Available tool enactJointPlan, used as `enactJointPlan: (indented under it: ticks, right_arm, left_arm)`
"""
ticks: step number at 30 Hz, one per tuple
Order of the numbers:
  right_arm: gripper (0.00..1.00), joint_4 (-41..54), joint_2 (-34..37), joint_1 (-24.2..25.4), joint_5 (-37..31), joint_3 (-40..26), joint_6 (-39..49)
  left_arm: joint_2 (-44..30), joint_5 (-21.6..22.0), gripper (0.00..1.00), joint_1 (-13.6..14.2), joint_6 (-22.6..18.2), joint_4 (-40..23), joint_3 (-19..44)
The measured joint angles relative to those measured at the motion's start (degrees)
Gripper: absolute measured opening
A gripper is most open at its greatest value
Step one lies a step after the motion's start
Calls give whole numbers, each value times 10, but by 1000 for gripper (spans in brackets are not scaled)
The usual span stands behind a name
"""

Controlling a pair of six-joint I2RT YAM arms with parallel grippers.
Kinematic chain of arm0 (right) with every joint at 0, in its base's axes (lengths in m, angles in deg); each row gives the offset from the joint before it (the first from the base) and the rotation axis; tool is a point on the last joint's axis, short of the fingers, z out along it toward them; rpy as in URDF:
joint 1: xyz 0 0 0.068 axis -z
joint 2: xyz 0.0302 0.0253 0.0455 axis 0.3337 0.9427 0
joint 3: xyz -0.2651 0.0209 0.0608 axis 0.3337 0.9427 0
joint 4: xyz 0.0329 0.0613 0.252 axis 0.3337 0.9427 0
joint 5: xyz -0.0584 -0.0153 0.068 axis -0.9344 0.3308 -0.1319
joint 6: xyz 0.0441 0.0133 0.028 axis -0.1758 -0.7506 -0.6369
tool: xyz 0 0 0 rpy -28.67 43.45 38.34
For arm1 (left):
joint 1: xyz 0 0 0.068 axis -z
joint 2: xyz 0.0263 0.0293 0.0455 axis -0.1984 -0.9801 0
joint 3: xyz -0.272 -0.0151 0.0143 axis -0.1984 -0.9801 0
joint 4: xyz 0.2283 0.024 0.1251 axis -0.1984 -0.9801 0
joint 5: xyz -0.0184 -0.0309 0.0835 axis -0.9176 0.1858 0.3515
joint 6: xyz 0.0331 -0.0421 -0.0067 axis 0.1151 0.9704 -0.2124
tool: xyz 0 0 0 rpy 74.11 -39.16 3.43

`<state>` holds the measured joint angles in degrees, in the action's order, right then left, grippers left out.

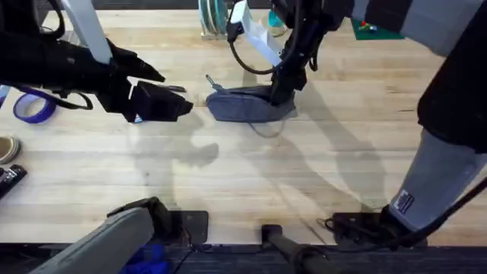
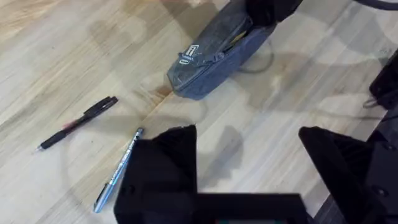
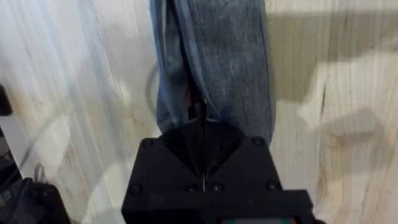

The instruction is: Unzip the bag, pick up the pens from the table one at a time and place them inside, then zip the bag closed.

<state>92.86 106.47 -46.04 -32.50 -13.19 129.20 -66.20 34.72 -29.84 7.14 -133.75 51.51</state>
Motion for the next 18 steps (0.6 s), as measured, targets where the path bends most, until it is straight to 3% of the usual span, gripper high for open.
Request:
enactJointPlan:
  ticks: [4, 9, 11, 16, 18]
  right_arm:
    - [37, 0, 0, 0, 1, 0, 0]
    - [179, -1, 0, 0, 1, 0, 0]
    - [310, -1, 0, 0, 2, 0, 0]
    - [955, -7, 0, 0, 4, 0, 3]
    - [992, -6, 0, 0, 4, 0, 4]
  left_arm:
    - [0, 0, 995, 0, 0, 0, 0]
    - [0, 0, 995, 0, 0, 0, 0]
    - [0, 0, 995, 0, 0, 0, 0]
    - [0, 0, 996, 0, 0, 0, 0]
    - [0, 0, 996, 0, 0, 0, 0]
